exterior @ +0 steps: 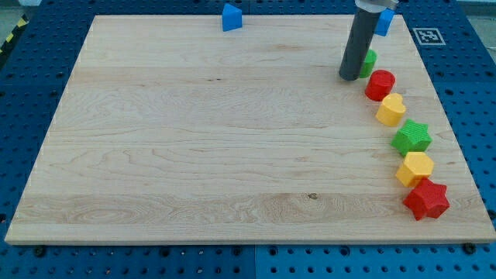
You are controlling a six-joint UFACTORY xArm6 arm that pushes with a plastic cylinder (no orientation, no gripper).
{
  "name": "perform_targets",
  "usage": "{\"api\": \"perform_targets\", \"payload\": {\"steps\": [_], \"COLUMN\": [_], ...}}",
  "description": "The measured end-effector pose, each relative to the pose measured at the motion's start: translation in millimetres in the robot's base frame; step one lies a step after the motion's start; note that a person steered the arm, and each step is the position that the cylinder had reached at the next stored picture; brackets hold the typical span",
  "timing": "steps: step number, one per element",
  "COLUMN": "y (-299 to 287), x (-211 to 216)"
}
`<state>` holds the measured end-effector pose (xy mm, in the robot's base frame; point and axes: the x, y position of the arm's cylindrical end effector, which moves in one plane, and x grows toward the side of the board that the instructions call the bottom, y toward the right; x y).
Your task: Place the triangle to the top left of the green circle
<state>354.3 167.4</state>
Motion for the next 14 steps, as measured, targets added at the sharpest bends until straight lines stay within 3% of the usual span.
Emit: {"api": "perform_targets", "payload": {"steps": [2,3,4,6,7,8,14], "y": [15.7,-18.0,-85.7,-249.7,-257.3,-246.5,-154.4], "x": [0.0,-1.2,-8.8,-75.0,-136.4,-160.7,-154.1]}}
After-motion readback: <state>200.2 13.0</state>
